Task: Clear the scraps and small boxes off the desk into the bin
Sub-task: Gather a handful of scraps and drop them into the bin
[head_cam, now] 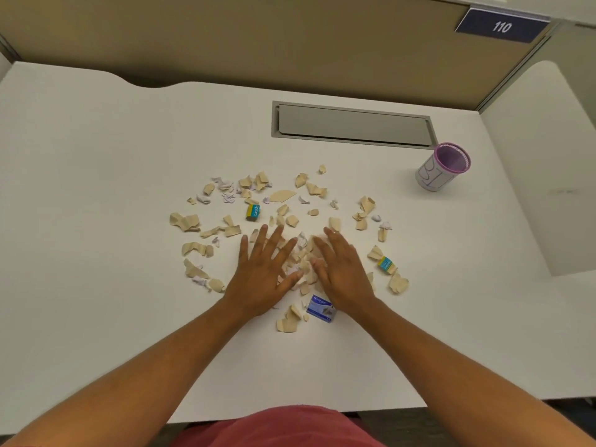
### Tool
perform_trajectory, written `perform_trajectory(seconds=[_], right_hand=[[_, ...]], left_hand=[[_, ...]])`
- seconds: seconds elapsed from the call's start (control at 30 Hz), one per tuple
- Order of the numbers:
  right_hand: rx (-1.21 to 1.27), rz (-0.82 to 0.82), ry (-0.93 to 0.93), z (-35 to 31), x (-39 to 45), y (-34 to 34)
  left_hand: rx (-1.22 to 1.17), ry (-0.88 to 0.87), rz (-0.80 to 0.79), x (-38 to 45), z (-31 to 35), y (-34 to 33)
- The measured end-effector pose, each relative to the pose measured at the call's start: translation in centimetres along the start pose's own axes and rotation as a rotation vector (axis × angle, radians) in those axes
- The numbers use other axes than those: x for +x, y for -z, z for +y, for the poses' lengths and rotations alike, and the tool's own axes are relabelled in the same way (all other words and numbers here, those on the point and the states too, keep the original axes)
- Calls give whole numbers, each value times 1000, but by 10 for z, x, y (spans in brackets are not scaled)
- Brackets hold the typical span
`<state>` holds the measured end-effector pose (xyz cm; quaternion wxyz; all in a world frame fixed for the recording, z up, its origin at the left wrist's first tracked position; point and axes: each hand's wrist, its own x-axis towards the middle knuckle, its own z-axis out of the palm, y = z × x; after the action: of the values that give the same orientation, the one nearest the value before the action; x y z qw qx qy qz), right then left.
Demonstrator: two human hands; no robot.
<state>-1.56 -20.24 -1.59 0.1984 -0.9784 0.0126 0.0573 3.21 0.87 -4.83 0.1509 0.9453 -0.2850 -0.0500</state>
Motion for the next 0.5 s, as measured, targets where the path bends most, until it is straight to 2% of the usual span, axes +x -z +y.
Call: perform_trajectory(seconds=[0.07,0.13,0.23,0.33,0.5], right_hand=[[12,132,-29,10,13,12],[1,209,-133,29,34,26],[-30,169,-304,61,60,41],[-5,77,-310,68,66,35],[93,24,-240,28,47,9]], left_hand=[[19,42,87,-7,-18,13],[76,161,130,-14,-45,21],[90,342,66,-23,-81,23],[74,322,2,-28,-88,17],[12,244,5,-19,-58,10]])
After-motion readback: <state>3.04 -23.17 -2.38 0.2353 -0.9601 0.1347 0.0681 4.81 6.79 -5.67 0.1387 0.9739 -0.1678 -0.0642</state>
